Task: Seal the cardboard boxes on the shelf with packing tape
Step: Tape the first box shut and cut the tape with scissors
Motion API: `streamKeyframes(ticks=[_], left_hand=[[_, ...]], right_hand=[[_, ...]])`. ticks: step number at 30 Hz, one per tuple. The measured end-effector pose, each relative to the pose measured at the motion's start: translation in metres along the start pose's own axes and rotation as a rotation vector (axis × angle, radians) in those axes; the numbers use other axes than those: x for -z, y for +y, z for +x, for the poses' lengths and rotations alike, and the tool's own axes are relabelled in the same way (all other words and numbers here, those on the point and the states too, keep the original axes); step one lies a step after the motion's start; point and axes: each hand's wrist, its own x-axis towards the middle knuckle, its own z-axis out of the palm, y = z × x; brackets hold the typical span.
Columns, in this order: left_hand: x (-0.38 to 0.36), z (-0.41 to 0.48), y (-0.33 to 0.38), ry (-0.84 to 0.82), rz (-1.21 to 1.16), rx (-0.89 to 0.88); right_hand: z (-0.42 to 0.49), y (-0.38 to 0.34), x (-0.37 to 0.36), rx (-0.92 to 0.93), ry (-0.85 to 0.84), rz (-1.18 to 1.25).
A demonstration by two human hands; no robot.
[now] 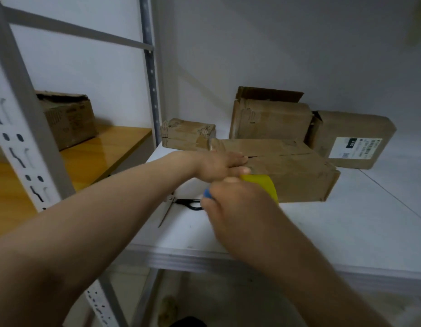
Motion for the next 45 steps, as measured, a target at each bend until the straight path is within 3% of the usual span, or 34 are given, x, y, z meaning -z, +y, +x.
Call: streamKeyframes(ticks=[2,4,16,22,30,35,42,45], left_hand=[[0.003,-0.005,-0.001,0.009,-0.051,0.01],[0.004,-0.011,-0.003,0.037,-0.101,0.036],[0.004,-0.012,-0.006,0.035,-0.035,0.036],[-0.002,-0.011,-0.014,0.062,-0.148,0.033],[0.009,-0.012,-0.016,0.057,-0.433,0.066],[0.013,-0.013,-0.018,0.069,-0.706,0.119],[0.025,-0.021,-0.018,0.027,-0.664,0.083],[0.042,-0.028,-0.037,0.073,-0.826,0.076]], right_hand=[[0.02,-0.01,-0.026,-0.002,-0.373,-0.118],[0.038,-0.005,-0.053,-0.04,-0.566,-0.193],[0.08,0.004,-0.092,-0.112,-0.62,-0.24],[0.085,0.007,-0.084,-0.187,-0.689,-0.29],[0.096,0.015,-0.08,-0.278,-0.775,-0.084],[0.088,0.013,-0.082,-0.202,-0.68,-0.123],[0.066,-0.007,-0.054,-0.067,-0.689,-0.351],[0.06,-0.008,-0.012,-0.018,-0.636,-0.425]])
